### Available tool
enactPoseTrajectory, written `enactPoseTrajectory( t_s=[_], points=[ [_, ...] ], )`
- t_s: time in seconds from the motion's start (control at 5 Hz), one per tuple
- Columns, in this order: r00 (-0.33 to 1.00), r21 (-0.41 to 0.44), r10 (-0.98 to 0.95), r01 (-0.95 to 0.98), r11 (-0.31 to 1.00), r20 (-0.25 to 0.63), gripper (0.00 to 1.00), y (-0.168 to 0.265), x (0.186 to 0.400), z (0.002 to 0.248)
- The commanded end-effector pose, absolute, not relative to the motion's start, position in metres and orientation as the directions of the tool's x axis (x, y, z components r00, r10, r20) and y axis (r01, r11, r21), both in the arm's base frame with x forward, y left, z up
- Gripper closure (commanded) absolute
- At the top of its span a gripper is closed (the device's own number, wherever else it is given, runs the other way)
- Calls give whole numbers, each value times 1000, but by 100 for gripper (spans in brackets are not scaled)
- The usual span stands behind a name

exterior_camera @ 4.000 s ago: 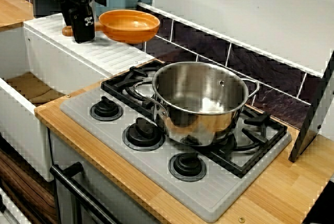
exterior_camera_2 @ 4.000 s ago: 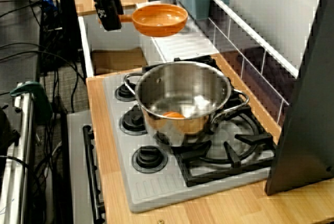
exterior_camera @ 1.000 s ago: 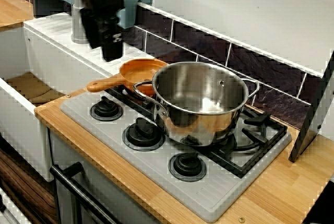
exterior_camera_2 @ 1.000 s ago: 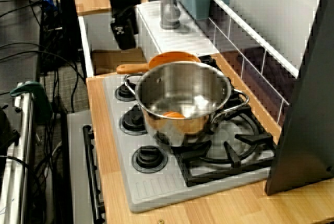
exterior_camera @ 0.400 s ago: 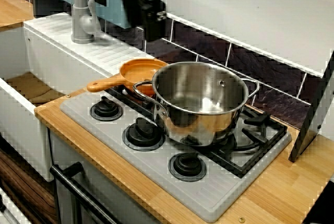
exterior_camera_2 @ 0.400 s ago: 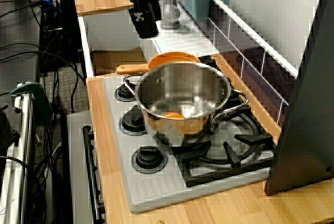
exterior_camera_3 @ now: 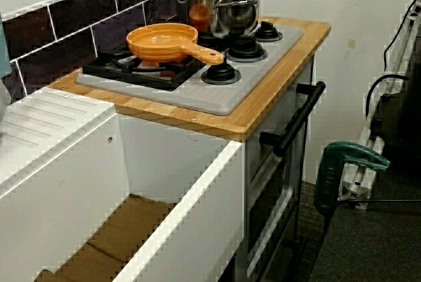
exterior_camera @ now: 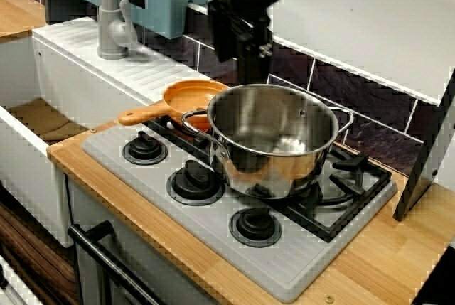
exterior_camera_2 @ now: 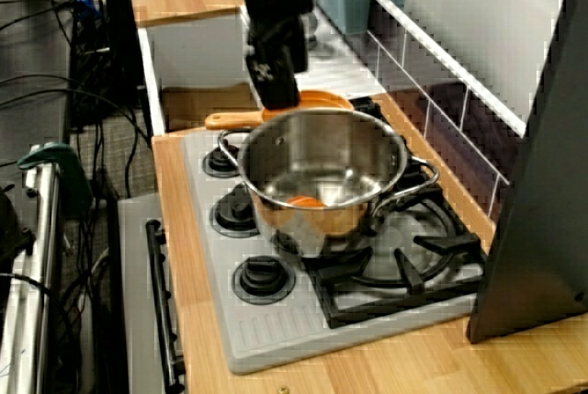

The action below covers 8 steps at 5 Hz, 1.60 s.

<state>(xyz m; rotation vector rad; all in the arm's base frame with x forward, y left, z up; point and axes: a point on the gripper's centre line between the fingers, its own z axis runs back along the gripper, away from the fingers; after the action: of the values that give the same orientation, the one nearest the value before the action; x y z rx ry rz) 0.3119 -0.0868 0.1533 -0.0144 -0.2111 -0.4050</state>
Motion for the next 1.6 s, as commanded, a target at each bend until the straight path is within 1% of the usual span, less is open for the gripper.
enactPoseTrajectory(
  t_s=[0.0,0.4,0.6,0.8,1.0,1.2,1.4],
  points=[
    [886,40,-402,405,914,230,0,-110,312,145],
    [908,45,-391,389,920,150,0,-109,316,105],
    [914,43,-385,383,923,125,0,-109,316,91],
    [925,22,-359,359,933,125,0,-107,317,77],
    [931,25,-350,349,937,107,0,-104,320,67],
    [932,28,-351,350,936,92,0,-102,322,63],
    [939,16,-335,335,942,82,0,-97,325,69]
  ],
)
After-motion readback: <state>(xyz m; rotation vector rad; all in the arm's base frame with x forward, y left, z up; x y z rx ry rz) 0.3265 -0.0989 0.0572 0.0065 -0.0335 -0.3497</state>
